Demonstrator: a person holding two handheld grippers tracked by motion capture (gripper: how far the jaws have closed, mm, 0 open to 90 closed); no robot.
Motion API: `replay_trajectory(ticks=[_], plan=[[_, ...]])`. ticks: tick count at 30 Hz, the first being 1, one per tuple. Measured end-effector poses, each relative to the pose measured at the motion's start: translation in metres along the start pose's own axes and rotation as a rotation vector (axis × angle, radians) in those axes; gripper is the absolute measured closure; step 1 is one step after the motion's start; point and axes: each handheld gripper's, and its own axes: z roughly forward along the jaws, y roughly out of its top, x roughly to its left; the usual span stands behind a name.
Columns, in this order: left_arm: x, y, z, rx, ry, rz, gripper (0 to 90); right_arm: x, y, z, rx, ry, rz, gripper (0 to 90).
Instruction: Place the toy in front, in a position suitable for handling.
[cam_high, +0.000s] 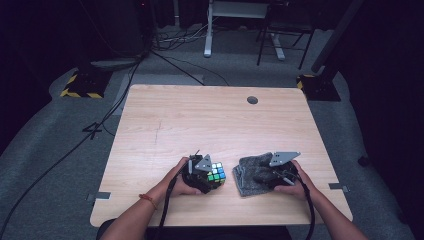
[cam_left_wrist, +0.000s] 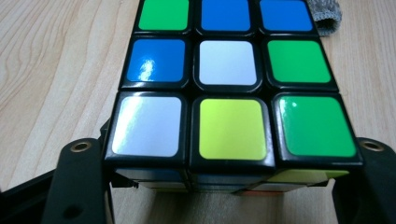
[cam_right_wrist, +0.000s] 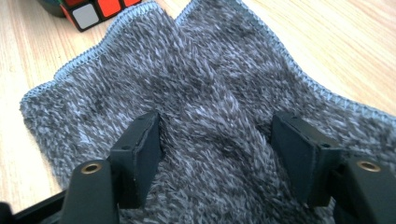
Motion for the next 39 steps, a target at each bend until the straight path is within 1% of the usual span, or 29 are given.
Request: replay_trajectory(ticks=[1,4,6,9,11,13,14,17,18,19,20,21,24,25,27,29,30,32,33,35,36,38,39], plan=[[0.000,0.000,0.000,-0.002,0.002,-0.001,31.2,0.002,-0.001,-0.001,0.004,-0.009,0.010,34.5],[0.000,0.000,0.000,0.000,0.003,-0.001,30.9,0.007,-0.003,-0.005,0.023,-0.030,0.011,35.1],[-0.001,0.000,0.000,0.000,0.006,-0.006,30.6,0.011,-0.004,-0.009,0.037,-0.035,0.011,35.2],[-0.001,-0.001,-0.001,0.005,0.015,-0.015,27.9,0.015,-0.007,-0.014,0.049,-0.012,-0.005,35.2],[-0.001,-0.001,-0.001,0.008,0.013,-0.016,25.3,0.017,-0.008,-0.017,0.055,-0.011,-0.030,34.3],[-0.002,-0.002,-0.001,0.011,0.024,-0.031,22.9,0.017,-0.006,-0.019,0.049,-0.012,-0.054,32.0],[-0.002,-0.002,-0.001,0.011,0.025,-0.033,22.1,0.017,-0.005,-0.020,0.037,0.002,-0.061,31.2],[-0.002,-0.002,-0.001,0.016,0.030,-0.039,19.8,0.016,-0.001,-0.020,0.010,0.032,-0.073,29.4],[-0.002,-0.002,-0.001,0.016,0.030,-0.039,19.8,0.016,-0.001,-0.018,0.012,0.043,-0.076,29.0],[-0.002,-0.002,-0.001,0.016,0.030,-0.039,19.8,0.016,-0.001,-0.016,0.023,0.061,-0.083,28.6],[-0.002,-0.002,-0.001,0.016,0.030,-0.039,19.8,0.016,-0.001,-0.012,0.036,0.069,-0.087,28.1],[-0.001,-0.002,-0.001,0.016,0.029,-0.040,19.8,0.016,-0.001,-0.010,0.046,0.067,-0.091,27.6],[-0.002,-0.002,-0.001,0.017,0.032,-0.039,19.4,0.015,-0.002,-0.007,0.049,0.072,-0.084,28.3],[-0.002,-0.002,-0.001,0.017,0.031,-0.038,19.4,0.015,-0.002,-0.007,0.050,0.073,-0.073,29.2],[-0.002,-0.002,-0.001,0.017,0.031,-0.038,19.4,0.016,-0.002,-0.008,0.058,0.069,-0.064,34.0],[-0.001,-0.002,-0.001,0.016,0.031,-0.033,19.9,0.020,0.000,-0.009,0.074,0.075,-0.067,42.6],[-0.002,-0.002,-0.001,0.011,0.032,-0.034,21.6,0.021,0.001,-0.010,0.078,0.079,-0.070,46.0],[-0.001,-0.002,-0.003,-0.001,0.022,-0.032,30.0,0.022,0.001,-0.011,0.079,0.084,-0.074,51.6],[-0.001,-0.002,-0.003,0.002,0.022,-0.037,32.8,0.022,0.001,-0.011,0.076,0.085,-0.073,56.3],[-0.001,-0.002,-0.003,0.002,0.023,-0.030,33.2,0.023,0.001,-0.011,0.069,0.082,-0.078,65.5],[-0.001,-0.002,-0.003,0.001,0.022,-0.035,33.2,0.023,0.001,-0.011,0.064,0.081,-0.084,68.6],[-0.001,-0.001,-0.003,0.009,0.025,-0.033,33.4,0.024,0.000,-0.011,0.054,0.066,-0.089,72.8],[-0.001,-0.001,-0.003,0.009,0.025,-0.033,33.5,0.024,0.000,-0.011,0.054,0.066,-0.089,72.8]])
